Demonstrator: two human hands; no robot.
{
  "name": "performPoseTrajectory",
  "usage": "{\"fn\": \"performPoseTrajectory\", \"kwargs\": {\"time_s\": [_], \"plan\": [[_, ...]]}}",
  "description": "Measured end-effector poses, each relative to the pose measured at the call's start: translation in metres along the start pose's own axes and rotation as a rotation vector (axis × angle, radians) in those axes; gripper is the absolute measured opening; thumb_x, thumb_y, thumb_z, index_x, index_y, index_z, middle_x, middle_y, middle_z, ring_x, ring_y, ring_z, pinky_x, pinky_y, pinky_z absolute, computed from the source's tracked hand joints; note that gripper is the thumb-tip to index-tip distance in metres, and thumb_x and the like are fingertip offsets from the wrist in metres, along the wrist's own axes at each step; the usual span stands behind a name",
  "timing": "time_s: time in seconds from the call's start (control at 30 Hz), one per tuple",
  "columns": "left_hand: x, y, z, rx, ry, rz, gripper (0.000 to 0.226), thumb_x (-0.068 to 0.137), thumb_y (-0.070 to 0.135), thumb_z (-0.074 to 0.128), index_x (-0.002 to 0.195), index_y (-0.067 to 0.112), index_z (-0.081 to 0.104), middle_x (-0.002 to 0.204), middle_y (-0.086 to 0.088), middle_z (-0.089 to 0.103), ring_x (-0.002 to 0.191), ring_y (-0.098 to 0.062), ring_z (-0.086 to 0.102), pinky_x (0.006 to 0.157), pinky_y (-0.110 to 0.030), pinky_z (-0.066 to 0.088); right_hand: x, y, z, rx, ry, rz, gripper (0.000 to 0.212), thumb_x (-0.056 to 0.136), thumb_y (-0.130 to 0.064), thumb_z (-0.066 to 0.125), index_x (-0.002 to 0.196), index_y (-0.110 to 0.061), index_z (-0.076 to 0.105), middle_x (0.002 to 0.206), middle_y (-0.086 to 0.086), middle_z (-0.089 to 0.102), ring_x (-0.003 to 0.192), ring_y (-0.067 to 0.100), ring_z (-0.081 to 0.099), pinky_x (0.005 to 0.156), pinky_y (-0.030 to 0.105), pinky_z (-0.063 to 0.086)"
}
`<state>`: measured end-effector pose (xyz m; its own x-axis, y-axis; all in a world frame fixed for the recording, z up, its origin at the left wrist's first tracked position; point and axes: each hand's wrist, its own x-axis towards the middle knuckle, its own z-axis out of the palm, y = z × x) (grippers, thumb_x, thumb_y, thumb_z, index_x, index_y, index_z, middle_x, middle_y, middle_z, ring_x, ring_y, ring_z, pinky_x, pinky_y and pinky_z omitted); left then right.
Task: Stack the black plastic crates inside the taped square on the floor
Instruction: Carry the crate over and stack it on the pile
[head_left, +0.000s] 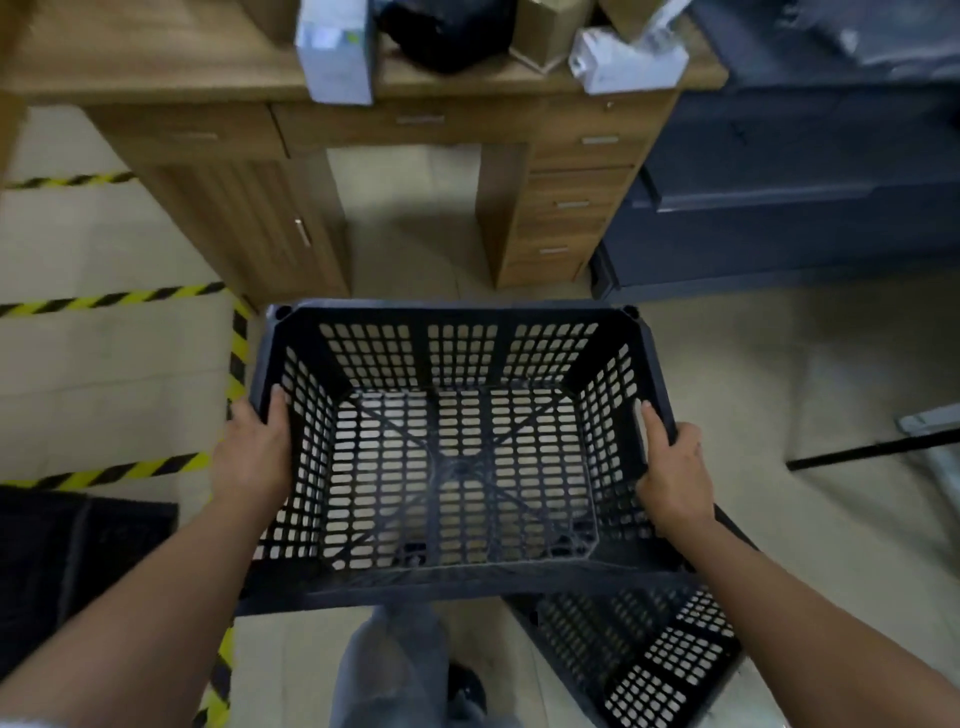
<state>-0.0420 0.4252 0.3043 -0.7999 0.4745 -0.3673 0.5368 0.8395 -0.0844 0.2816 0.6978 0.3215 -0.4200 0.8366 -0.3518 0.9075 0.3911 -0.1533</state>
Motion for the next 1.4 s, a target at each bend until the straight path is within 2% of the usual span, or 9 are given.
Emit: {"fn": "performPoseTrajectory", "kwargs": {"time_s": [0.1,0.3,0.43,0.67,0.8,0.93,1.13,1.27,1.4], "plan": [[-0.037,-0.020,-0.014,0.009,-0.002,-0.098,0.086,0.088,0.009,0.059,0.153,0.017,0.004,0.127,-0.019,0.031,0.102,-0.033,0.052,0.085,-0.040,0.051,-0.023,-0.012,-0.013,0.017,-0.003,-0.061,0.087,0.084,-0.002,0.059,0.153,-0.024,0.011,0.138,0.019,0.026,0.117,0.037,0.042,0.093,0.043,0.046],[-0.105,-0.076,-0.027,-0.045,0.028,-0.260,0.070,0.093,0.009,0.051,0.152,0.023,0.014,0.131,-0.017,0.033,0.090,-0.036,0.059,0.062,-0.038,0.044,-0.060,-0.042,-0.027,0.028,0.025,-0.188,0.081,0.085,0.005,0.053,0.152,-0.026,0.018,0.136,0.019,0.030,0.107,0.035,0.048,0.084,0.038,0.046],[-0.149,-0.122,-0.031,-0.082,0.036,-0.351,0.062,0.095,0.021,0.051,0.149,0.027,0.021,0.147,-0.017,0.025,0.096,-0.038,0.061,0.062,-0.036,0.042,-0.081,-0.068,-0.033,0.026,0.041,-0.296,0.078,0.083,0.004,0.054,0.149,-0.024,0.025,0.134,0.017,0.032,0.100,0.032,0.051,0.078,0.034,0.045],[-0.230,-0.195,-0.023,-0.123,0.057,-0.494,0.059,0.094,0.025,0.054,0.147,0.025,0.027,0.139,-0.013,0.036,0.097,-0.037,0.061,0.064,-0.035,0.044,-0.122,-0.131,-0.034,0.050,0.072,-0.476,0.070,0.082,0.006,0.052,0.143,-0.024,0.035,0.131,0.017,0.035,0.098,0.035,0.053,0.080,0.038,0.049],[-0.272,-0.247,-0.016,-0.162,0.083,-0.577,0.057,0.096,0.023,0.052,0.147,0.025,0.027,0.135,-0.015,0.036,0.090,-0.036,0.059,0.062,-0.036,0.044,-0.161,-0.174,-0.029,0.127,0.032,-0.504,0.055,0.091,-0.007,0.048,0.141,-0.024,0.037,0.133,0.014,0.038,0.100,0.031,0.051,0.077,0.035,0.042],[-0.316,-0.304,-0.009,-0.188,0.128,-0.594,0.061,0.095,0.017,0.052,0.148,0.020,0.023,0.137,-0.018,0.032,0.080,-0.035,0.058,0.055,-0.035,0.043,-0.208,-0.214,-0.014,0.071,0.060,-0.580,0.062,0.085,-0.003,0.057,0.140,-0.025,0.039,0.137,0.015,0.033,0.106,0.033,0.054,0.087,0.043,0.052],[-0.377,-0.408,0.003,-0.229,0.234,-0.597,0.059,0.093,0.011,0.054,0.145,0.015,0.026,0.134,-0.019,0.034,0.079,-0.036,0.056,0.052,-0.034,0.037,-0.291,-0.278,0.014,0.094,0.103,-0.630,0.049,0.084,-0.004,0.059,0.128,-0.023,0.051,0.135,0.015,0.036,0.107,0.037,0.055,0.088,0.048,0.052],[-0.415,-0.473,0.009,-0.274,0.281,-0.595,0.061,0.093,0.011,0.055,0.147,0.015,0.024,0.132,-0.020,0.036,0.084,-0.038,0.056,0.057,-0.037,0.039,-0.346,-0.320,0.043,0.125,0.129,-0.642,0.046,0.083,0.000,0.059,0.124,-0.021,0.056,0.131,0.016,0.040,0.103,0.039,0.056,0.086,0.048,0.052],[-0.437,-0.536,0.012,-0.292,0.274,-0.598,0.073,0.092,0.013,0.056,0.151,0.014,0.013,0.136,-0.019,0.034,0.097,-0.041,0.056,0.067,-0.041,0.043,-0.397,-0.354,0.071,0.172,0.152,-0.655,0.037,0.086,-0.003,0.058,0.118,-0.021,0.060,0.126,0.015,0.044,0.094,0.036,0.058,0.080,0.044,0.053]]}}
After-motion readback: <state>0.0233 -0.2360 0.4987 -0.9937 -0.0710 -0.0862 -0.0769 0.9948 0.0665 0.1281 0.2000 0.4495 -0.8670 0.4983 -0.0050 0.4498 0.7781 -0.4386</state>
